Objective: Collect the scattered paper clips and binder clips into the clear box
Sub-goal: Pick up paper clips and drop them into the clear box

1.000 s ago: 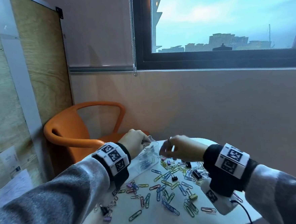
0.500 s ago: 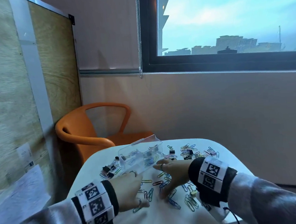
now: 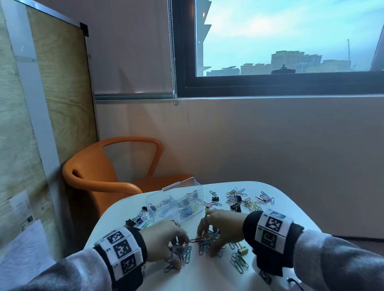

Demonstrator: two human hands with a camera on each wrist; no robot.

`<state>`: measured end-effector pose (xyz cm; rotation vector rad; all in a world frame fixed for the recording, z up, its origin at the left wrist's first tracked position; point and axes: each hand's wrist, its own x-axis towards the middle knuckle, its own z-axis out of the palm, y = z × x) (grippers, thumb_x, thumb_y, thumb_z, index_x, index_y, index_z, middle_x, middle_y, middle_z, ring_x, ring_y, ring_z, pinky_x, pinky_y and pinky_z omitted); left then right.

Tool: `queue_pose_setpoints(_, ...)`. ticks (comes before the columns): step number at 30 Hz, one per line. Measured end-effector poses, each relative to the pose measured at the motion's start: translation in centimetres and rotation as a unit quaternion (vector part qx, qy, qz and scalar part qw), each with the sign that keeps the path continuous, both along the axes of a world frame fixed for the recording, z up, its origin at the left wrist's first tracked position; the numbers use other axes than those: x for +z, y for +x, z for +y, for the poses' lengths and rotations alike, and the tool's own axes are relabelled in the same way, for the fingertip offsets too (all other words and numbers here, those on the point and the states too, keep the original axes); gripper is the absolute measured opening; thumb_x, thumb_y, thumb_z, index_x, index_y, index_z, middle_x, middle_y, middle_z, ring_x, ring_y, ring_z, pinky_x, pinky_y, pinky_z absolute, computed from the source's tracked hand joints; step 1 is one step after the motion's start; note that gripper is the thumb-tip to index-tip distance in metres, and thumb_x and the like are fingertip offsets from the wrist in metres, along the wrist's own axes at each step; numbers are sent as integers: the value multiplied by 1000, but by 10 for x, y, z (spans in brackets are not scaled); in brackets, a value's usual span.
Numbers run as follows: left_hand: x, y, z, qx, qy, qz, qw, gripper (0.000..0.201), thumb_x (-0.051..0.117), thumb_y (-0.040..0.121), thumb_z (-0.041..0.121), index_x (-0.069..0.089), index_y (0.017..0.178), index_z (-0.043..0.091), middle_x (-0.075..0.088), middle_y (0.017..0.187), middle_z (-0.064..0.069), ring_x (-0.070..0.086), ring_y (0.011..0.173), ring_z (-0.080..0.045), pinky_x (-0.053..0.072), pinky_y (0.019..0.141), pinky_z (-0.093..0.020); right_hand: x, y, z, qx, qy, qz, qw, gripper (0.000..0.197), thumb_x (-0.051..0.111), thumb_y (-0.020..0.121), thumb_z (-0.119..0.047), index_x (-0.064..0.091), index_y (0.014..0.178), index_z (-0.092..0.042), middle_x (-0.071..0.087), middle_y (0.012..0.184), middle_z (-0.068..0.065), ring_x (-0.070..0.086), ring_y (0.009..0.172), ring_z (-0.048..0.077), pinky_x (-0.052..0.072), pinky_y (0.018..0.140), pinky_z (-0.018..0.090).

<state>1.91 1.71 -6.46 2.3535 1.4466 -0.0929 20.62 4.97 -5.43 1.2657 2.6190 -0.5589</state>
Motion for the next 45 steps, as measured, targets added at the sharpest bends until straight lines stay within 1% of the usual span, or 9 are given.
queue_pose_setpoints(7,3,4,12,3,-23,-30,999,39,80,70,22,70,108,16,72,105,-5,58,83,-5,51,80,-20,4,-8,19,-3,2,12,1000,33,72,79,-19,67,111,-12,69,112,7,52,65,7,39,59,11)
queue_pose_setpoints(13,5,8,18,-12,-30,-8,999,26,73,78,16,70,104,14,72,98,-6,50,62,7,43,66,-9,-2,-14,28,-6,37,-2,999,23,64,84,-13,69,106,-10,71,108,9,54,79,11,38,58,10)
queue_pose_setpoints(20,6,17,14,3,-11,83,997,31,53,86,5,63,113,15,60,96,-5,48,84,-12,34,57,-13,-5,-11,29,-26,28,3,999,25,64,86,-17,68,108,-7,70,108,11,54,80,12,43,62,16)
queue_pose_setpoints(26,7,20,11,10,18,59,998,34,44,89,4,61,116,15,63,118,-9,56,110,-24,45,87,-29,-2,0,29,-57,12,33,998,27,64,85,-16,67,109,-5,69,111,13,54,80,12,42,59,13)
queue_pose_setpoints(33,10,25,16,2,27,28,999,35,46,89,3,65,115,14,66,116,-7,60,106,-21,42,76,-20,3,19,31,-103,15,79,991,23,62,86,-14,68,107,-5,70,104,10,56,74,10,43,60,10)
queue_pose_setpoints(36,8,18,16,18,42,36,998,34,50,91,8,59,123,15,58,127,-3,53,115,-19,41,87,-21,1,22,31,-108,7,90,990,22,63,86,-14,68,106,-5,70,108,11,57,80,12,48,65,14)
queue_pose_setpoints(38,6,17,16,31,41,39,998,46,56,89,20,46,135,18,46,136,-3,43,125,-18,37,102,-26,0,21,32,-115,4,96,989,21,62,86,-13,68,105,-5,71,103,10,57,78,13,52,70,21)
queue_pose_setpoints(41,2,22,21,29,8,34,999,82,69,76,50,31,143,23,31,147,-1,31,135,-18,29,112,-31,0,18,33,-116,16,104,988,21,62,86,-14,68,105,-7,64,85,-1,54,68,8,45,60,11)
queue_pose_setpoints(45,4,32,26,21,-14,55,998,101,73,70,52,20,148,18,24,153,0,25,140,-18,22,116,-29,1,17,34,-111,21,112,987,20,63,85,-15,69,104,-9,71,101,9,56,75,10,45,62,11)
